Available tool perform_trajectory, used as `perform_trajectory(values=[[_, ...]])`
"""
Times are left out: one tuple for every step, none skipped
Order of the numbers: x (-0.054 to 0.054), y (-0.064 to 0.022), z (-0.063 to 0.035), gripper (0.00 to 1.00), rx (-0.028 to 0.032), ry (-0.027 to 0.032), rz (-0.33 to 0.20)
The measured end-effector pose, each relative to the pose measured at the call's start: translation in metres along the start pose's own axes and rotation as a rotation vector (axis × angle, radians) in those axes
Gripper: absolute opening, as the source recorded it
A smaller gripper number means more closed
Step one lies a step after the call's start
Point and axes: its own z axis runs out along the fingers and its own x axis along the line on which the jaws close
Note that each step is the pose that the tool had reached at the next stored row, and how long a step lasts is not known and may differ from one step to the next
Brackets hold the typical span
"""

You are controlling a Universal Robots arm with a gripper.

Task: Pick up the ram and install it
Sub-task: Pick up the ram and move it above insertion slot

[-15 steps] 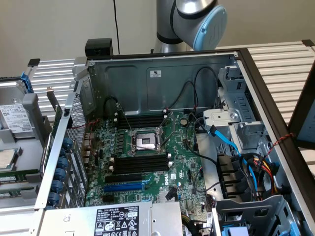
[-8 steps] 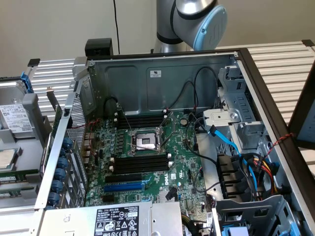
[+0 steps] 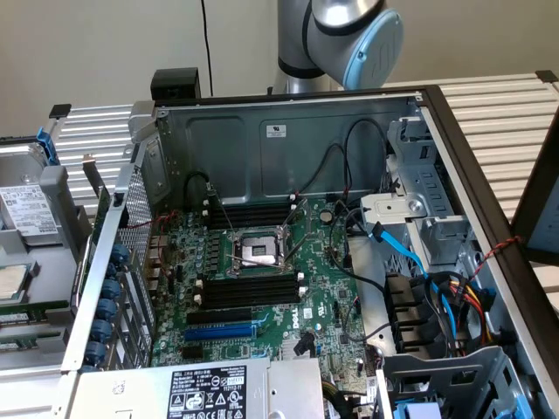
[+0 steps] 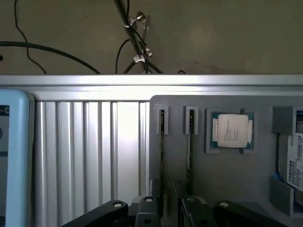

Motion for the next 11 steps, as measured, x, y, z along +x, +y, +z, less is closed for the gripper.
perform_trajectory(values=[[0.0, -0.0003, 0.0018, 0.25, -0.0002, 0.0, 0.0], [0.0, -0.0005, 0.0036, 0.25, -0.0003, 0.0, 0.0], [0.0, -0.0007, 0.0054, 0.25, -0.0004, 0.0001, 0.0], [0.0, -0.0009, 0.0072, 0.25, -0.0006, 0.0, 0.0], [0.0, -0.0011, 0.0091, 0.25, -0.0007, 0.0001, 0.0], [0.0, -0.0013, 0.0109, 0.25, -0.0007, 0.0, 0.0], [0.0, -0.0015, 0.0128, 0.25, -0.0007, -0.0001, 0.0], [0.0, -0.0017, 0.0145, 0.25, -0.0008, 0.0, 0.0], [0.0, -0.0019, 0.0164, 0.25, -0.0009, 0.0, 0.0], [0.0, -0.0021, 0.0182, 0.25, -0.001, 0.0, 0.0], [-0.001, -0.0023, 0.02, 0.25, -0.001, 0.0, 0.0]])
